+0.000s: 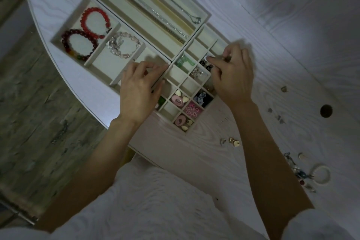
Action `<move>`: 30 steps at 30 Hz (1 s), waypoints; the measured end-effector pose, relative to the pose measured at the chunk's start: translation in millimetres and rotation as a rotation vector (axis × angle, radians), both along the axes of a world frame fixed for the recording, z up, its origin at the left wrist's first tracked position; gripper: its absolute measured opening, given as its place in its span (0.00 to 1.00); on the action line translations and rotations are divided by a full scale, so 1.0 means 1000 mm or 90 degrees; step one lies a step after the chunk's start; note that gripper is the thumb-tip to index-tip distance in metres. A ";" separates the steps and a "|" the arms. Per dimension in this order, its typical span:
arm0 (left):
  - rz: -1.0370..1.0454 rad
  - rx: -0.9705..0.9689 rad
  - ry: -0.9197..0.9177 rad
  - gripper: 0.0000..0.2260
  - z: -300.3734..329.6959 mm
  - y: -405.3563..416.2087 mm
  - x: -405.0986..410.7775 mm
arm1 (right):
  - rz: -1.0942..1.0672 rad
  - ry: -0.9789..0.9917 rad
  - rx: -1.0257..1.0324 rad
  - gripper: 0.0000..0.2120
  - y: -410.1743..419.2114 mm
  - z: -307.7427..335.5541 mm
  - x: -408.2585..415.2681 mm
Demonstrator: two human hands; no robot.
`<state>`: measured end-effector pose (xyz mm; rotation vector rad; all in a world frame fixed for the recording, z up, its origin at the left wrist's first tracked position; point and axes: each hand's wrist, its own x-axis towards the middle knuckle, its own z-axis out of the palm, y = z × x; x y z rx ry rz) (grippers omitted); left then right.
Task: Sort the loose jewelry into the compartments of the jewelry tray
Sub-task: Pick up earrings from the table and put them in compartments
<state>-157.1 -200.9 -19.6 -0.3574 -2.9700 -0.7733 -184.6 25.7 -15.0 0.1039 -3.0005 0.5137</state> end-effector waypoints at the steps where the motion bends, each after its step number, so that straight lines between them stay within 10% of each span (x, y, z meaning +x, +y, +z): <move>1: -0.002 0.002 0.001 0.14 0.000 0.000 0.000 | 0.003 -0.001 0.000 0.13 0.001 0.000 0.000; 30: -0.231 -0.026 -0.074 0.18 0.000 0.062 0.053 | -0.288 -0.066 0.011 0.04 0.040 -0.004 0.193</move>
